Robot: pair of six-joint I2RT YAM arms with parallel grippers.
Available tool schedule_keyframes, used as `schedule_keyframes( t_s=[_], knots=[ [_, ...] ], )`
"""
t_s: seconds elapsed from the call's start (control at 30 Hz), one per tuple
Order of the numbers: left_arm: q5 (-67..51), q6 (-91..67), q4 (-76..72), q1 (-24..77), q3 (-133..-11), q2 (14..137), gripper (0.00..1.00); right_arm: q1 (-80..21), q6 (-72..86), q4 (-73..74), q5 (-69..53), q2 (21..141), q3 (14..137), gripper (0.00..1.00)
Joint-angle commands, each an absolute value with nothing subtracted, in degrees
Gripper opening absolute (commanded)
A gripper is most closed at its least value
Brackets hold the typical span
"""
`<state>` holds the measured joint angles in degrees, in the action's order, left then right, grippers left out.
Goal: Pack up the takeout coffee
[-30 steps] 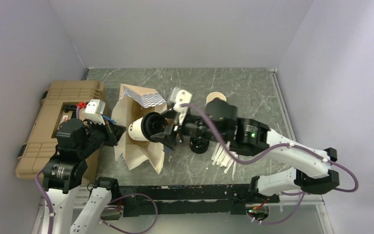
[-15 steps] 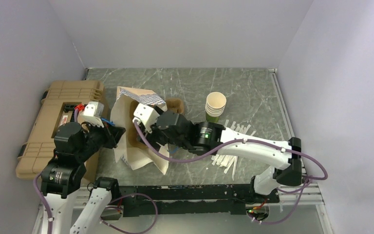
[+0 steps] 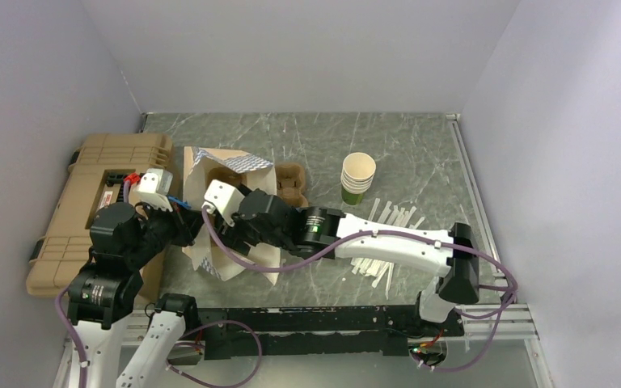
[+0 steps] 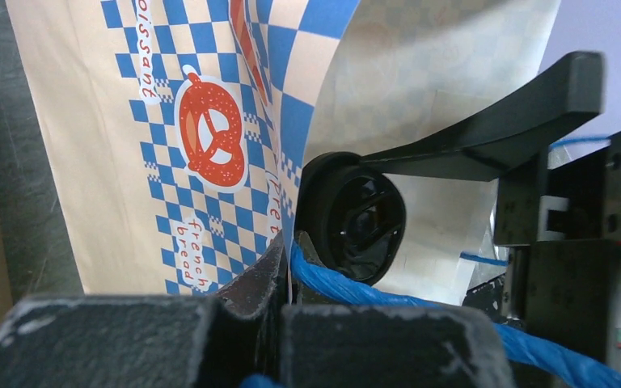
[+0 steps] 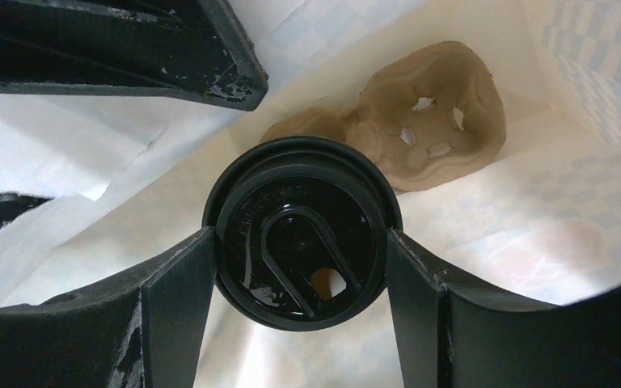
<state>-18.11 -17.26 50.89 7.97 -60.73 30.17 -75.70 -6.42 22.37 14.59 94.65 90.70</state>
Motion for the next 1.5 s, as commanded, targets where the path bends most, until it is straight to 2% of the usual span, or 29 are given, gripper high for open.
schedule_keyframes(
  t_s=[0.0,0.47,0.83,1.2,1.47],
  knots=[
    [-18.4,-16.8,49.3,8.2,-62.0,29.7,0.00,-75.9,-5.6,17.3,13.1,96.4,90.7,0.31],
    [-19.3,-16.8,49.2,8.2,-61.5,30.1,0.00,-73.2,-4.8,9.3,13.4,100.5,83.8,0.30],
    [-21.1,-16.6,49.6,8.2,-61.3,30.8,0.00,-71.3,-5.2,-2.8,16.5,101.4,77.5,0.27],
    [-20.4,-17.2,50.1,8.3,-59.8,30.1,0.00,-71.3,-8.8,-7.5,26.1,96.5,72.3,0.27],
    [-18.5,-19.3,50.3,8.2,-59.0,30.1,0.00,-71.3,-9.8,-8.4,25.7,91.4,69.2,0.27]
  ],
)
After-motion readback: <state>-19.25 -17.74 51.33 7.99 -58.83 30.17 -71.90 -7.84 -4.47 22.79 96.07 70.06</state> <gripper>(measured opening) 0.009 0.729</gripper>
